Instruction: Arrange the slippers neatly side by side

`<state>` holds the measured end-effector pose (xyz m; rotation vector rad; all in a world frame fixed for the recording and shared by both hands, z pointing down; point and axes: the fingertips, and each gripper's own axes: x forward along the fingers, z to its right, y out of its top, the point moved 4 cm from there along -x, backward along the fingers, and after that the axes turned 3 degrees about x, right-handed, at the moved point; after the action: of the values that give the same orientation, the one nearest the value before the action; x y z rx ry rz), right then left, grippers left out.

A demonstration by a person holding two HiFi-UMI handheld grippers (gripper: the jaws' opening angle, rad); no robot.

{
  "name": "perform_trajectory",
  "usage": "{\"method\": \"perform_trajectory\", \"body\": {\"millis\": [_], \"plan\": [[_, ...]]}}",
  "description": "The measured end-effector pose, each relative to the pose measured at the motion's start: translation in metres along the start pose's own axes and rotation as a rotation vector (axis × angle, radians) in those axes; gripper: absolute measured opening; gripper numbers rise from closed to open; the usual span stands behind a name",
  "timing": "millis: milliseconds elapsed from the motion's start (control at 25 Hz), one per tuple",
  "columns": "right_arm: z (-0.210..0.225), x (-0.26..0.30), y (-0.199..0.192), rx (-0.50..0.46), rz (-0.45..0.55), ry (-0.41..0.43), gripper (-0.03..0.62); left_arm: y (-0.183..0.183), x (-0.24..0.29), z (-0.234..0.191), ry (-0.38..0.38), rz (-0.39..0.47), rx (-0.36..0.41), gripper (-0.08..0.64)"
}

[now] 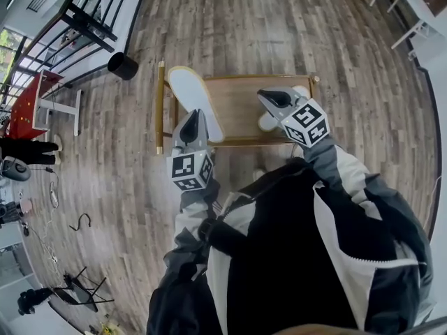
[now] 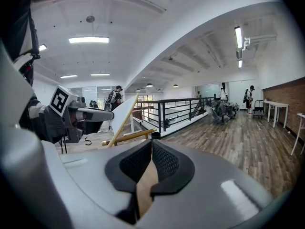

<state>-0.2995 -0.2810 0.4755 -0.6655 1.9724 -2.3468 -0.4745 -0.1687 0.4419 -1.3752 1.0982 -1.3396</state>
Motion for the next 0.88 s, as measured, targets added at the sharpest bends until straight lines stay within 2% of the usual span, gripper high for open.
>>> {"method": "perform_trajectory", "body": {"millis": [400, 640, 880], "plan": [[-0.003, 0.003, 0.001, -0.023, -0.024, 0.008, 0.012, -0.020, -0.004, -0.027, 0.041, -0.040, -0.006, 0.023], [0.007, -0.008, -0.009, -0.013, -0.042, -0.013, 0.012, -0.054, 0.009, -0.052, 0.088, -0.119, -0.008, 0.022], [0.013, -0.021, -0.018, -0.013, -0.065, -0.023, 0.014, -0.097, 0.035, -0.072, 0.094, -0.229, -0.001, 0.023]]}}
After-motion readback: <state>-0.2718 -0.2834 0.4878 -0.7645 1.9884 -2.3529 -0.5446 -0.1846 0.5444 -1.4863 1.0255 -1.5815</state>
